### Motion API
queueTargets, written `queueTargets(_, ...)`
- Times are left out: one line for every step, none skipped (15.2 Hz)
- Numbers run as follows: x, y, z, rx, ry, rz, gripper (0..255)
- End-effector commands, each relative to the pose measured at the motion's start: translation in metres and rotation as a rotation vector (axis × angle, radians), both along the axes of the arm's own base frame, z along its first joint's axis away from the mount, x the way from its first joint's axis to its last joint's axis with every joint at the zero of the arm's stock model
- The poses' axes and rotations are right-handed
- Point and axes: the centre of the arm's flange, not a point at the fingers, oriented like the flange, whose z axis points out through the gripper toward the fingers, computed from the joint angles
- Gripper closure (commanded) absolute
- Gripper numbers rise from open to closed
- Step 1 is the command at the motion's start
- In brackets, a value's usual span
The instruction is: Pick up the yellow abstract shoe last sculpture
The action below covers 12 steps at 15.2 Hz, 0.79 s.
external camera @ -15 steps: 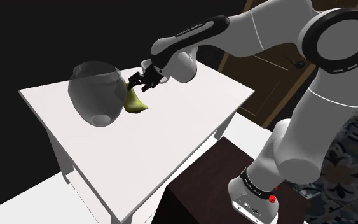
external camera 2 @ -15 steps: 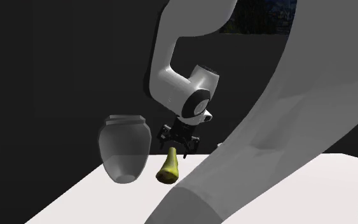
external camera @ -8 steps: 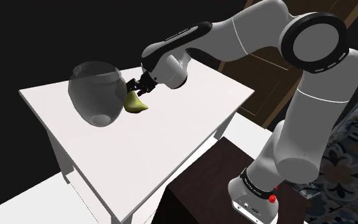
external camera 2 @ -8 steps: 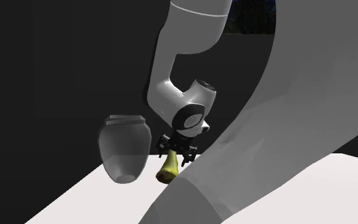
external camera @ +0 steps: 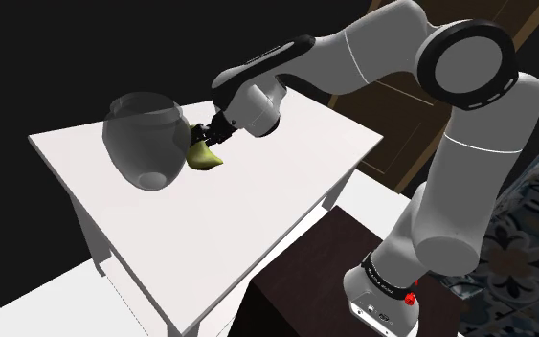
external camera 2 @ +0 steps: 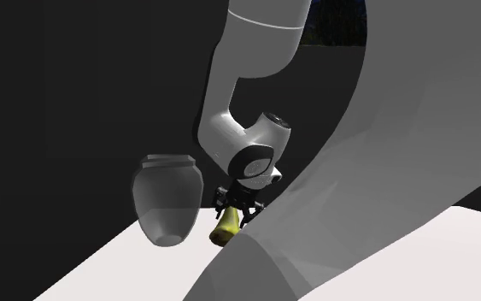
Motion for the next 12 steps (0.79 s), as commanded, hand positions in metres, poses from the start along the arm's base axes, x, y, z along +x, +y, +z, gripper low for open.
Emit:
queueTargets(0.000,-0.001,-0.002,-0.001,0.003,-0.001,255)
queueTargets(-0.001,0.000,-0.002,-0.001,0.003,-0.001,255)
queueTargets(0.000,0.000,-0.002,-0.001,0.003,-0.001,255)
queueTargets(0.000,0.000,-0.002,-0.001,0.003,-0.001,255)
queueTargets(0.000,0.000,-0.001,-0.001,0.003,-0.001,255)
queueTargets(0.000,0.000,0.004,-0.001,0.003,-0.001,255)
queueTargets(0.000,0.000,0.009,-0.001,0.003,-0.001,255)
queueTargets(0.000,0.000,0.015,-0.001,0.003,-0.001,255)
queueTargets(0.000,0.000,0.020,-0.001,0.003,-0.001,255)
queueTargets(0.000,0.000,0.025,-0.001,0.003,-0.001,255)
queueTargets(0.000,0.000,0.031,-0.001,0.003,-0.001,255)
queueTargets(0.000,0.000,0.036,-0.001,0.003,-0.001,255)
